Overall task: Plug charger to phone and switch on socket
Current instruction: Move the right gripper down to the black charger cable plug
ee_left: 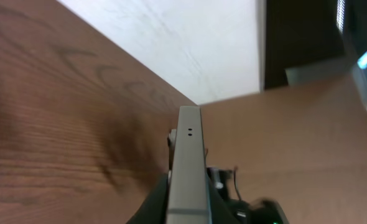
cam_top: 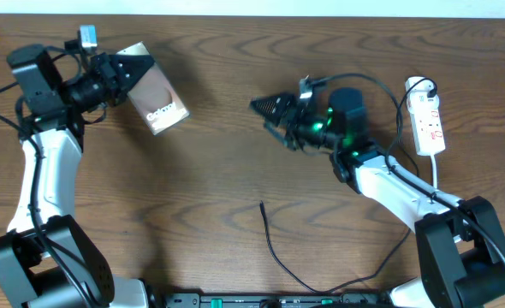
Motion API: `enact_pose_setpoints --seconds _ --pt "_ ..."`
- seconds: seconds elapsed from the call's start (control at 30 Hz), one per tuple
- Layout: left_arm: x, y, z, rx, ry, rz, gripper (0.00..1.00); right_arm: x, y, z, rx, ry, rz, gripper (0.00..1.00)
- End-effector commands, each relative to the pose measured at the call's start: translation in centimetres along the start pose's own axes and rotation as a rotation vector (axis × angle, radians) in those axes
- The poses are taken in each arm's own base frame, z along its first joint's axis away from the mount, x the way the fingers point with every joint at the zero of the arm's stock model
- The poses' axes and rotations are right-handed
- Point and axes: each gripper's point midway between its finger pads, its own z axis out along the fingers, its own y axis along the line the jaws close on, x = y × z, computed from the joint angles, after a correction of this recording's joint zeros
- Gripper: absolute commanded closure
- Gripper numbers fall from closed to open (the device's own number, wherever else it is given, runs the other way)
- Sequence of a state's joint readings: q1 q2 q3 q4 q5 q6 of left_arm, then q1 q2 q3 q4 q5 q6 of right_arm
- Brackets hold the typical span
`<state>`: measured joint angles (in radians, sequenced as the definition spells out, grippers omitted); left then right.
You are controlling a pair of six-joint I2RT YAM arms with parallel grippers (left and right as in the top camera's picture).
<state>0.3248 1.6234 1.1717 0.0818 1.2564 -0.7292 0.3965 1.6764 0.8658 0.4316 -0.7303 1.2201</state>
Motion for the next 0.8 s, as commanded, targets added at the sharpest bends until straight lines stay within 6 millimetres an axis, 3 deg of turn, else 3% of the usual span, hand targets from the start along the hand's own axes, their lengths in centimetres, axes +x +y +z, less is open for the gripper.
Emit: enact_pose_setpoints --seconds 0.0,0.2,0.33,0.57,0.77 --pt "0.6 -2.4 -1.3 0.103 0.064 0.156 0.93 3.2 -1.7 1.1 0.128 0.112 -0.193 0.06" --pt "0.8 -2.1 -1.3 0.098 0.066 0.161 0.93 9.8 -4.8 1.4 0.281 0.327 -0.252 0.07" --pt "0.7 -2.1 -1.3 0.098 0.063 0.194 0.93 12.4 -6.6 0.5 0.358 0.421 -0.251 0.1" --pt "0.7 -2.0 -1.3 0.094 0.056 0.239 0.92 14.8 -10.1 -1.3 0.552 0.487 -0.296 0.08" --pt "0.3 -1.7 -1.3 0.071 0.038 0.239 0.93 15.0 -12.2 -2.3 0.711 0.455 -0.344 0.08"
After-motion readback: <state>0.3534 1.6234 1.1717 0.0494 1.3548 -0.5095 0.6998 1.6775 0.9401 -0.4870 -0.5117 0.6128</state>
